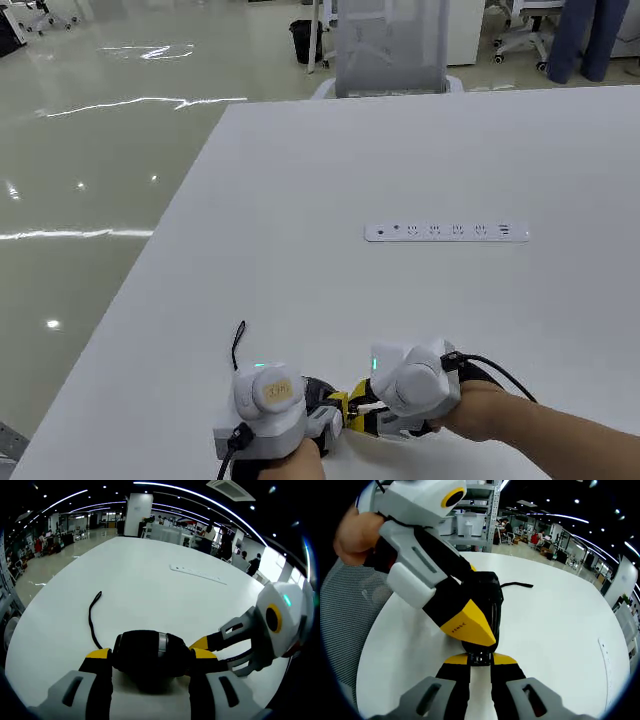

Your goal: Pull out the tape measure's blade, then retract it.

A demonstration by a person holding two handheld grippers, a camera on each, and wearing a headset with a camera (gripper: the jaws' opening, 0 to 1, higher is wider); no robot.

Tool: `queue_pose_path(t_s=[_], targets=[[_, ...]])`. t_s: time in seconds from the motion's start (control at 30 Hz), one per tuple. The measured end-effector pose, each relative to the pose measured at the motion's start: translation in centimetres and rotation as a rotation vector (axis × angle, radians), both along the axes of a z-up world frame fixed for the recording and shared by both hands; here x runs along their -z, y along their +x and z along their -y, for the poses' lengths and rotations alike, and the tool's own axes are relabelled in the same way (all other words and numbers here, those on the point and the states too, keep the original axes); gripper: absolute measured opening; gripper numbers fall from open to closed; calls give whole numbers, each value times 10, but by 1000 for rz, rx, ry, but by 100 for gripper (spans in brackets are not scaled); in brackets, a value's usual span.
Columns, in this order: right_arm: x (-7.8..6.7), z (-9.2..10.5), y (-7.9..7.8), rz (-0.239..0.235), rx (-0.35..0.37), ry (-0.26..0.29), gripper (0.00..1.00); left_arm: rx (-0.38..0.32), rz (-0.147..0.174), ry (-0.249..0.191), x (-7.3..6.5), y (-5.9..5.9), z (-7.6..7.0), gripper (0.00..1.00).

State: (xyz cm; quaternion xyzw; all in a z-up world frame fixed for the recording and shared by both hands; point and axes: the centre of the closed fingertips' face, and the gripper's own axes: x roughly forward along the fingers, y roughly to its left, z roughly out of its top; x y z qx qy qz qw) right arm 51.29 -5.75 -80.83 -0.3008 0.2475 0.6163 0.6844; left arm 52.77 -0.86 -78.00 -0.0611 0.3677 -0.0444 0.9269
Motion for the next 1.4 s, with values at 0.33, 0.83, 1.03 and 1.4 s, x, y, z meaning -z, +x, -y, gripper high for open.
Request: queue_pose_path(t_s=[0.33,0.83,1.03,1.4], targets=[[2,1,0,-3,10,-3,15,5,2,11,0,0,1,58],[7,2,-4,-12,23,-8,15,43,-6,55,2,-3,5,60],[7,2,-4,-9,25,-10,15,38,-6,55,2,-3,5,61],[2,7,-3,-35,72,4,16,77,-14,75,-3,-1,6,58]])
